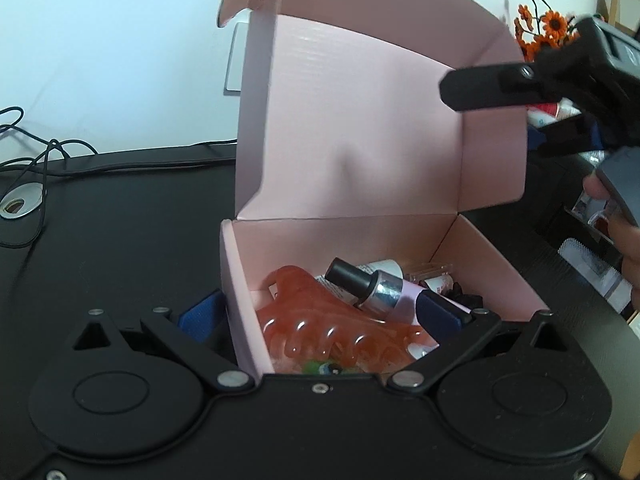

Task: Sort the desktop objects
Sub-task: 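Fold the lid down over the box contents with the right gripper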

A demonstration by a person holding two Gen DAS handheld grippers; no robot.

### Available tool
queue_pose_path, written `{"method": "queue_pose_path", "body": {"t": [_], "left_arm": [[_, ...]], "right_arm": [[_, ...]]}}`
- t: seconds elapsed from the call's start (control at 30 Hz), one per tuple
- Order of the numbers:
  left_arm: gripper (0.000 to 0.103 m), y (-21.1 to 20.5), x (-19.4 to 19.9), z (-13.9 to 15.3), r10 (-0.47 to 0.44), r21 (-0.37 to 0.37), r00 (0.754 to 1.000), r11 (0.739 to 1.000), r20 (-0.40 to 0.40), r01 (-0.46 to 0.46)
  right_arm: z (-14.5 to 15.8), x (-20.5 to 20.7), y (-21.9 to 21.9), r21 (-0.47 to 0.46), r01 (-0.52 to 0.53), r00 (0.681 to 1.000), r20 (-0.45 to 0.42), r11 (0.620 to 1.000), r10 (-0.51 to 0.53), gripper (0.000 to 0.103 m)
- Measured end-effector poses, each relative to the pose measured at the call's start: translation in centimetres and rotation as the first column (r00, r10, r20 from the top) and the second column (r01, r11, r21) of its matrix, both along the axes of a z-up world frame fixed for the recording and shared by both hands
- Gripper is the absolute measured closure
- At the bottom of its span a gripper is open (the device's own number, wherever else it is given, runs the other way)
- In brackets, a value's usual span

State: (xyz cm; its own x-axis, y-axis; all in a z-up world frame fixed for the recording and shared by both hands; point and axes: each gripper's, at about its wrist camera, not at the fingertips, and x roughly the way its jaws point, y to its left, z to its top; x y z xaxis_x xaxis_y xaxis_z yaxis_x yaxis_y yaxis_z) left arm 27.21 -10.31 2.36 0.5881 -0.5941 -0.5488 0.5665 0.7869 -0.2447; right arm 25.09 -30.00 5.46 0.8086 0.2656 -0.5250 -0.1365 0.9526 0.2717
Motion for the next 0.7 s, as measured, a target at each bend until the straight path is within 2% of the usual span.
{"method": "queue_pose_path", "body": {"t": [0.2, 0.33, 0.47, 0.6, 0.7], "left_arm": [[0.000, 0.6, 0.1, 0.4, 0.012, -0.050, 1.000, 0.999, -0.015, -0.013], [0.000, 1.9, 0.0, 2.2, 0.021, -0.092, 0.999, 0.996, 0.047, -0.016], [0.000, 4.2, 0.6, 4.0, 0.061, -0.263, 0.993, 0.964, 0.101, -0.032], [0.000, 2.3, 0.0, 4.6, 0.056, -0.218, 0.975, 0.976, 0.216, -0.007], [0.000, 0.7, -0.2, 4.8, 0.045, -0.183, 0.970, 0.983, 0.240, 0.000]], "right_arm": [[-0.1, -0.2, -0.7, 0.031, -0.002, 1.000, 0.014, 1.000, 0.002, 0.001], [-0.1, -0.1, -1.0, 0.053, -0.006, 1.000, 0.013, 0.999, 0.006, 0.001], [-0.1, 0.1, -1.4, 0.074, -0.010, 1.000, 0.013, 0.997, 0.009, 0.001], [-0.1, 0.2, -1.7, 0.096, -0.014, 1.000, 0.012, 0.995, 0.013, 0.001], [0.1, 0.2, -2.0, 0.114, -0.021, 1.000, 0.002, 0.993, 0.021, 0.001]]}}
